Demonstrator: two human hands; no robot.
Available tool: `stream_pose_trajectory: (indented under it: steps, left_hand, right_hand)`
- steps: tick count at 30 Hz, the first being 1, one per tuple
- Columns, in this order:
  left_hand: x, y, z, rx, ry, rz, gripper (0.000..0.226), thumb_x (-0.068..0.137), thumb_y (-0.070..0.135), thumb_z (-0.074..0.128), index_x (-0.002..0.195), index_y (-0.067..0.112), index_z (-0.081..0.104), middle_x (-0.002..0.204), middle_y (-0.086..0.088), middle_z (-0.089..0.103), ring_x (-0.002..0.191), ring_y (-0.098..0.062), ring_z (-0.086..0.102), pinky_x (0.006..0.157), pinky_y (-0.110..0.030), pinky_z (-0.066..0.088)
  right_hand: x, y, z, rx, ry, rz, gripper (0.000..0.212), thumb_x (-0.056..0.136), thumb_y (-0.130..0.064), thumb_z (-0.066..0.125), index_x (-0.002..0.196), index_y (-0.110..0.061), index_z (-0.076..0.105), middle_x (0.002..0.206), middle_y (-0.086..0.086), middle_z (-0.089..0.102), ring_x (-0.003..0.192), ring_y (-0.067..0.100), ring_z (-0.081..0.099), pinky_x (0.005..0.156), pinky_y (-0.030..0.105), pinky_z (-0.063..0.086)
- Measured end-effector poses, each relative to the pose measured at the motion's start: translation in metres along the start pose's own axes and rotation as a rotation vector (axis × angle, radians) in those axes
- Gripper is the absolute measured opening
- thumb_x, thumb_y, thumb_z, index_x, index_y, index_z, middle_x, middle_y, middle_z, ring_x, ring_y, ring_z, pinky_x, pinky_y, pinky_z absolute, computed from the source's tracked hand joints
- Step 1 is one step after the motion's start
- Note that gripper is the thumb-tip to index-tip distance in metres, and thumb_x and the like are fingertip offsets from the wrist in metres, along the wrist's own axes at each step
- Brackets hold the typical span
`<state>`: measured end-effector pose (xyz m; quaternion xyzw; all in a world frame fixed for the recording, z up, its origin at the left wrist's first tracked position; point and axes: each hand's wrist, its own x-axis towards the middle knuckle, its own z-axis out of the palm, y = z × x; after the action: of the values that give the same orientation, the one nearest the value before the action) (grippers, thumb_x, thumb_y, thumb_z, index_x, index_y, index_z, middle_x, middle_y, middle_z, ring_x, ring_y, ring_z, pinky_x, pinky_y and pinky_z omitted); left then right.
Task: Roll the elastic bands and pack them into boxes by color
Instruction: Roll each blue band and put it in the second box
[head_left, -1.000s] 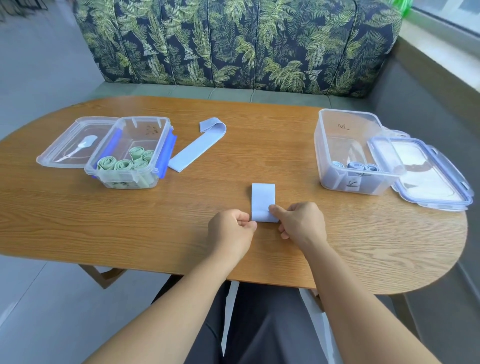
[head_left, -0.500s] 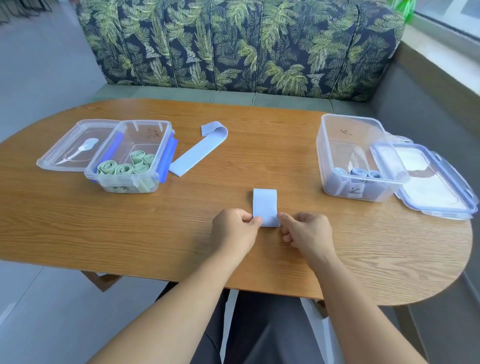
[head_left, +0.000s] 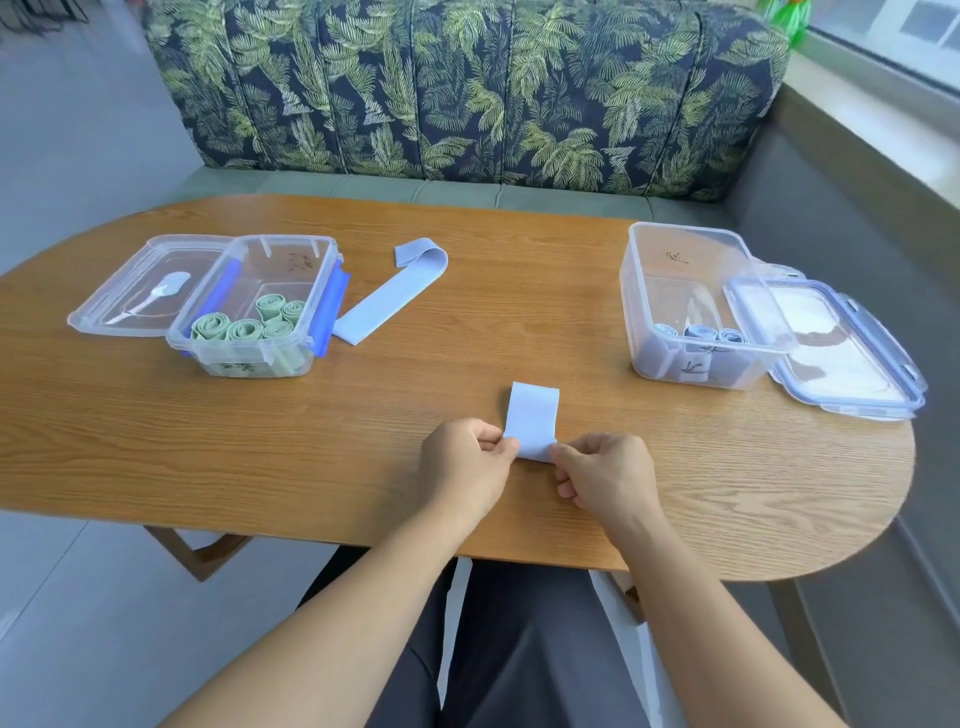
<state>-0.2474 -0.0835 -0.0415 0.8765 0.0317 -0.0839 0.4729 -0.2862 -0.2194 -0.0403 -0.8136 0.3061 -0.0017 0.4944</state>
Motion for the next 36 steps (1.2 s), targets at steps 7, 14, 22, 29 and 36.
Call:
stream_pose_trajectory:
  steps: [7, 14, 22, 29, 36]
  left_hand:
    - [-0.001, 0.003, 0.001, 0.122, 0.011, 0.075, 0.02, 0.089, 0.027, 0.066, 0.105, 0.018, 0.074, 0.1, 0.007, 0.072, 0.093, -0.011, 0.066, 0.083, -0.027, 0.052]
    - [0.005, 0.006, -0.001, 0.201, -0.027, 0.033, 0.021, 0.087, 0.032, 0.065, 0.073, 0.017, 0.07, 0.079, 0.001, 0.072, 0.081, -0.02, 0.067, 0.076, -0.036, 0.056]
    - [0.023, 0.013, 0.0, 0.19, -0.029, -0.011, 0.021, 0.086, 0.041, 0.066, 0.091, 0.021, 0.071, 0.087, 0.009, 0.067, 0.086, -0.014, 0.063, 0.078, -0.03, 0.053]
    - [0.031, 0.016, 0.002, 0.184, -0.028, -0.017, 0.018, 0.086, 0.04, 0.066, 0.083, 0.023, 0.069, 0.086, 0.006, 0.069, 0.085, -0.016, 0.064, 0.073, -0.028, 0.051]
    - [0.029, 0.011, 0.005, 0.073, 0.016, 0.016, 0.023, 0.085, 0.036, 0.068, 0.1, 0.019, 0.069, 0.094, 0.008, 0.069, 0.09, -0.012, 0.064, 0.082, -0.03, 0.053]
  right_hand:
    - [-0.003, -0.001, 0.001, -0.027, 0.016, 0.003, 0.019, 0.086, -0.026, 0.068, 0.068, -0.019, 0.07, 0.057, -0.002, 0.069, 0.06, 0.016, 0.069, 0.074, 0.044, 0.061]
    - [-0.001, -0.001, 0.001, -0.01, 0.017, 0.03, 0.021, 0.081, -0.028, 0.066, 0.064, -0.017, 0.067, 0.054, 0.001, 0.068, 0.058, 0.021, 0.065, 0.073, 0.047, 0.06]
    - [0.013, -0.007, 0.003, 0.0, 0.026, 0.072, 0.034, 0.082, -0.038, 0.066, 0.068, -0.007, 0.07, 0.051, 0.001, 0.068, 0.065, 0.027, 0.071, 0.075, 0.05, 0.06]
    - [0.022, -0.009, 0.006, -0.018, 0.048, 0.081, 0.037, 0.085, -0.042, 0.066, 0.067, -0.009, 0.069, 0.05, 0.001, 0.067, 0.064, 0.027, 0.071, 0.074, 0.049, 0.06]
    - [0.027, -0.009, 0.005, -0.043, 0.046, 0.084, 0.038, 0.086, -0.041, 0.065, 0.063, -0.011, 0.068, 0.051, 0.002, 0.067, 0.063, 0.027, 0.071, 0.074, 0.048, 0.06]
